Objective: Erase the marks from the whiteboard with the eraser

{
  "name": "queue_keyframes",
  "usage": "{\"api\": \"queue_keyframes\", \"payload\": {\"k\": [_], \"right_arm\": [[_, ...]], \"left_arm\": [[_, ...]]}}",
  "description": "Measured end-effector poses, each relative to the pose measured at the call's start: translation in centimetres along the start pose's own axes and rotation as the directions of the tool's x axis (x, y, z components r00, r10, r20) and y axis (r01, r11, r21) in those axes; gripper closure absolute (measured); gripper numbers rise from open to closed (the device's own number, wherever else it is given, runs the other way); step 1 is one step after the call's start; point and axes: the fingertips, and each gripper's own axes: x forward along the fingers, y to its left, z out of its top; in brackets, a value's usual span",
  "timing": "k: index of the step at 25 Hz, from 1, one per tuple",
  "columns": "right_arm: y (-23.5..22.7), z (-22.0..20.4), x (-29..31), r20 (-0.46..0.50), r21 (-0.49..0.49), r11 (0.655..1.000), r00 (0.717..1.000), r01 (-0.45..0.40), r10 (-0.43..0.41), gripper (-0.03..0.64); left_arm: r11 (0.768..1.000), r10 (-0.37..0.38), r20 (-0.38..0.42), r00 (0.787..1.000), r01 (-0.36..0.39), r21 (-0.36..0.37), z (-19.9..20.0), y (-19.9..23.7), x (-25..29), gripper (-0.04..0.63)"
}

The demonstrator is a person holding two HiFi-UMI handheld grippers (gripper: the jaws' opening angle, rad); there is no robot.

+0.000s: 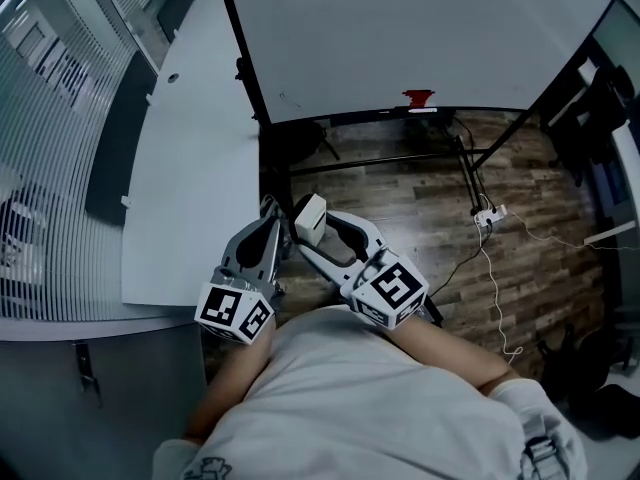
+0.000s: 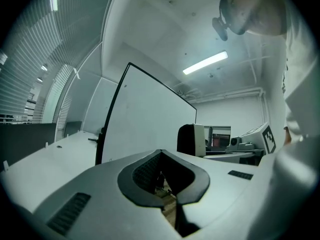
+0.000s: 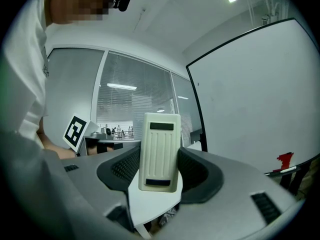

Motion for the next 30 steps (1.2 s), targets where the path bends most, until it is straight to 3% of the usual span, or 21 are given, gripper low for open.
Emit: {"api": "queue_keyframes", "payload": {"k": [4,12,30], "right_arm": [[-1.9,0.3,1.5,0.001,0.05,0.998,1.0,-0.025,0.025,0.382],[-6.3,0.1,4.6,-0.022,0.043,0.995,0.996,-0.086,0.087,0.382],[-24.8,1.2,7.6,-0.055,0.091,0.988,0.99,-0.127,0.133,0.382]], "left_arm": [[1.0,0.014,0.003,1.0,-0.014,-0.005,0.4,1.0,1.7,0.588],[0.997,0.077,0.016,0.997,-0.077,-0.001,0.3,4.4,5.7,0.588],[0.983,0.182,0.027,0.983,-0.181,-0.013,0.2,7.7,22.8,0.588]]}}
